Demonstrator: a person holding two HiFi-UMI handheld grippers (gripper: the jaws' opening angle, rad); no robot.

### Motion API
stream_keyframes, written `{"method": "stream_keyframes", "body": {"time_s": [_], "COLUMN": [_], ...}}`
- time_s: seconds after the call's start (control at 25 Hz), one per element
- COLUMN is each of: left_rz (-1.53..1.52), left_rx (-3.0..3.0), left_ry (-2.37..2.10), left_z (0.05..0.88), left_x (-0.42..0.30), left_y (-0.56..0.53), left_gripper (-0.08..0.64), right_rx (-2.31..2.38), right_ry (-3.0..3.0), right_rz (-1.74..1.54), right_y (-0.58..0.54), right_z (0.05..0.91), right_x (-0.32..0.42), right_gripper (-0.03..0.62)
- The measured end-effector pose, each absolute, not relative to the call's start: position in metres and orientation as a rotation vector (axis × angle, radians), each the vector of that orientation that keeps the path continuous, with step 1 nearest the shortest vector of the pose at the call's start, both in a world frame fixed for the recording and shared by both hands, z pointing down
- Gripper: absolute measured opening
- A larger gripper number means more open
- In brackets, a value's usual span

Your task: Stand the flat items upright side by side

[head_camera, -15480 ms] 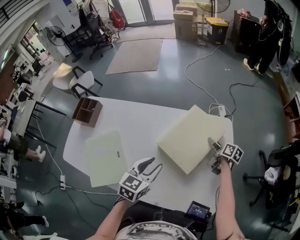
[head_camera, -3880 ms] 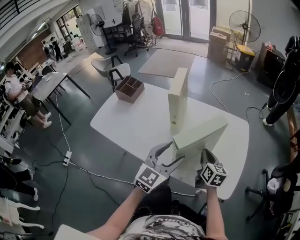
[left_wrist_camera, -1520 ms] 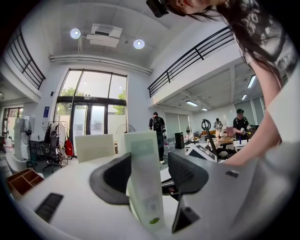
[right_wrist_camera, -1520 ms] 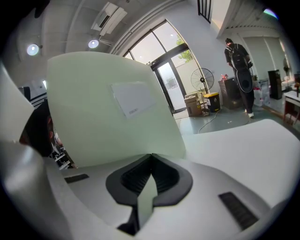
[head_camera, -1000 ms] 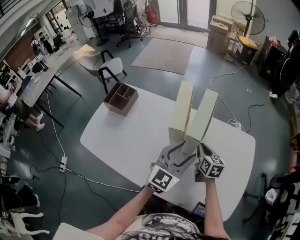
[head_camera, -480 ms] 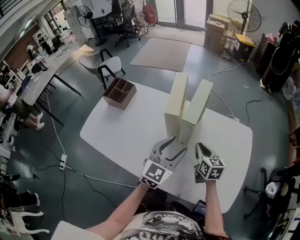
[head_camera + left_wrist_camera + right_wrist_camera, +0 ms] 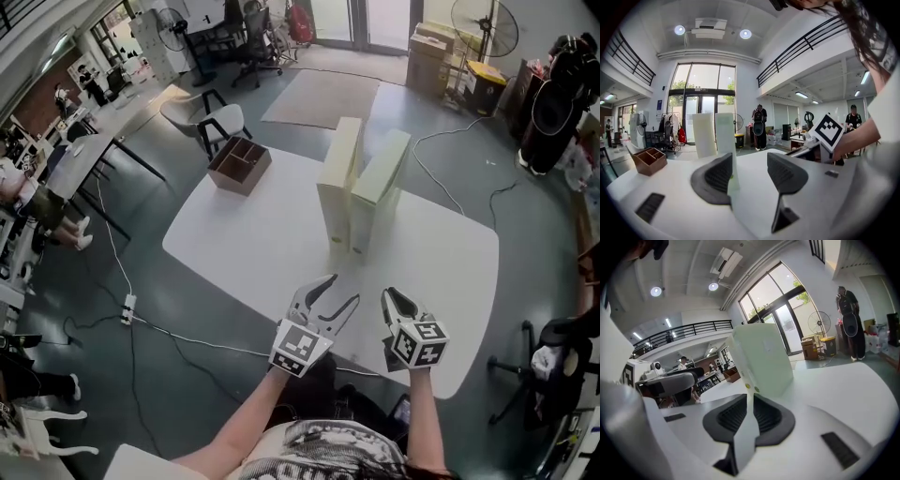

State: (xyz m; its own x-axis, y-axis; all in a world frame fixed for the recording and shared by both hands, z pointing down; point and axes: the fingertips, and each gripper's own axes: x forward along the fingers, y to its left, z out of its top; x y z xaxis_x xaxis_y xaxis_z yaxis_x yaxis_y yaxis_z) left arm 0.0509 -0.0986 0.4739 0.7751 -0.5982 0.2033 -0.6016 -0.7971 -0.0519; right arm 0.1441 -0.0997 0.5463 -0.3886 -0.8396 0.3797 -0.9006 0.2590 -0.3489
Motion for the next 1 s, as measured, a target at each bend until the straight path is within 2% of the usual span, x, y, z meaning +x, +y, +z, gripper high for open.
{"method": "stream_keyframes", "body": {"time_s": [1.0], "left_rz": [0.474], "left_rx": [2.805], "left_ry": [-0.982], "left_z": [0.504], "left_x": [-0.038], "left_y": [-0.013], "left_gripper": [0.216], "right_rx": [1.490], "right_ry": [-2.486], "right_rz": [0.793], "right_y": [-0.018], "right_z": [0.544], "right_x": [0.043], "right_gripper": [0.046]}}
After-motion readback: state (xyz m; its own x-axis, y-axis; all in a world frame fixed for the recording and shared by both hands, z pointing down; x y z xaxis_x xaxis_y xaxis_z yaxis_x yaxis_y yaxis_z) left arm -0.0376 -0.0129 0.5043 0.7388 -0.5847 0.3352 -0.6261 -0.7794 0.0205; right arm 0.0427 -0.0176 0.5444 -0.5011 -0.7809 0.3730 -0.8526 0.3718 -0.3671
